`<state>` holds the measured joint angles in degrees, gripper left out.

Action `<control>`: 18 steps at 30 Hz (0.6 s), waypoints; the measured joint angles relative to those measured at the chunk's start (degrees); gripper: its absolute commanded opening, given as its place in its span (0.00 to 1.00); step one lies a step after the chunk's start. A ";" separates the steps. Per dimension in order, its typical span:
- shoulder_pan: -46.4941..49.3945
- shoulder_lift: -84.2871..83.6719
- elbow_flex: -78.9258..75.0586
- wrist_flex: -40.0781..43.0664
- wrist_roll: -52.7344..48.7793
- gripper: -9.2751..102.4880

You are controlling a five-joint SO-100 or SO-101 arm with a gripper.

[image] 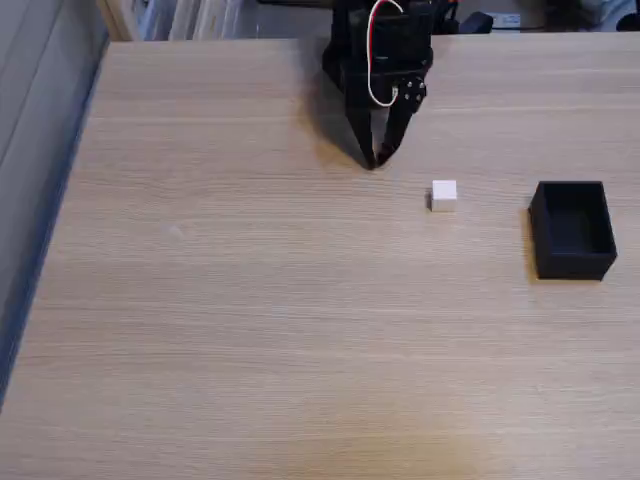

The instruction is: Pick a white block and place it in the black box.

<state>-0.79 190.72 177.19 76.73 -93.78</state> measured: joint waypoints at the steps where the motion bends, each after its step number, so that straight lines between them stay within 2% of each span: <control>1: 0.00 0.00 0.00 0.00 0.00 0.09; 9: 0.70 -5.27 -1.58 -1.76 2.02 0.10; 18: -8.09 -17.58 -15.12 -1.85 13.36 0.14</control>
<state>-8.88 173.14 162.07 74.88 -80.42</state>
